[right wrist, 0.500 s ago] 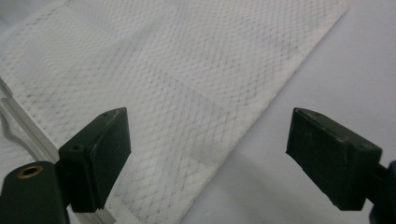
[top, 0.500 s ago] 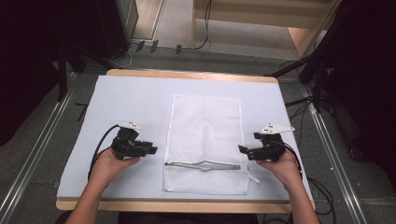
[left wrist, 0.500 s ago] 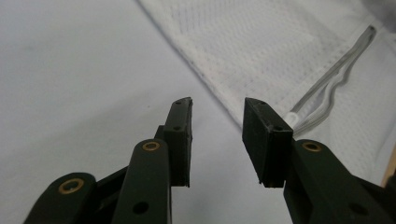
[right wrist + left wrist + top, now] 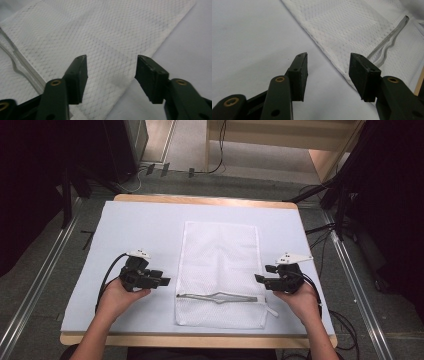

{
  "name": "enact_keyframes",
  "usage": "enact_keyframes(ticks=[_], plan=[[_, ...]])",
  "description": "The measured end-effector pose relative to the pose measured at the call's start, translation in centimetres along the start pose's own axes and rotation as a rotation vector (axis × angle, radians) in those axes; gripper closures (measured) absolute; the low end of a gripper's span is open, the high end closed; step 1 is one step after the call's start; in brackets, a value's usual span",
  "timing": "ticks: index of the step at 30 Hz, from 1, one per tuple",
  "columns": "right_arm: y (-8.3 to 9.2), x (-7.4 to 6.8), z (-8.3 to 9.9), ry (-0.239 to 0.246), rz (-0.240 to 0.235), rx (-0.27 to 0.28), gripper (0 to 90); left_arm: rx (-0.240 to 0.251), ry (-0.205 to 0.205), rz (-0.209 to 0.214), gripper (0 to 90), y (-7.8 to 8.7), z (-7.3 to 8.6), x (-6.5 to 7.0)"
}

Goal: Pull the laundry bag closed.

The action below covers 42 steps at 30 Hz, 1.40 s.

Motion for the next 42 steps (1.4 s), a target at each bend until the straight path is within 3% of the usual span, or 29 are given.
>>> enact_keyframes(ticks=[2,4,8,11,12,14,20,35,42], plan=[[-0.2,-0.3,0.4,-0.067,-0.018,-0.039,47.2,0.004,0.0,-0.008,49.9,0.0,0.0,-0.1],[-0.3,-0.4,0.5,-0.078,-0.023,-0.042,46.6,0.001,-0.014,-0.014,54.8,0.1,0.0,-0.2],[-0.1,-0.6,0.2,-0.082,-0.038,-0.017,46.7,0.018,-0.009,-0.016,54.2,0.3,-0.2,-0.4],[0.0,-0.6,-0.1,-0.068,-0.038,0.008,46.0,0.022,0.005,-0.007,52.2,0.3,-0.2,-0.4],[0.1,-0.7,-0.4,-0.042,-0.035,0.032,45.5,0.02,0.007,0.0,51.3,0.3,-0.2,-0.5],[0.1,-0.7,-0.5,-0.057,-0.037,0.037,44.3,0.022,-0.001,-0.004,50.0,0.2,-0.4,-0.6],[-0.2,-1.0,-0.3,-0.052,-0.033,0.012,44.5,0.03,-0.013,-0.004,43.4,0.0,-0.5,-0.6],[-0.2,-2.1,-0.3,-0.041,-0.076,0.006,49.5,0.028,-0.013,0.026,42.6,0.0,-0.7,-0.1],[-0.4,-3.2,-0.4,-0.038,-0.107,-0.007,56.8,0.03,0.0,0.046,43.8,0.0,-0.8,0.0]])
Point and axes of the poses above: each handheld gripper's, and its own axes: y roughly backward along the jaws, z roughly out of its underside, x roughly to its right, the point moved 9 cm from there along -y, roughly forward along the jaws, and after that the axes turned 6 degrees about x, right-handed, at the moved point
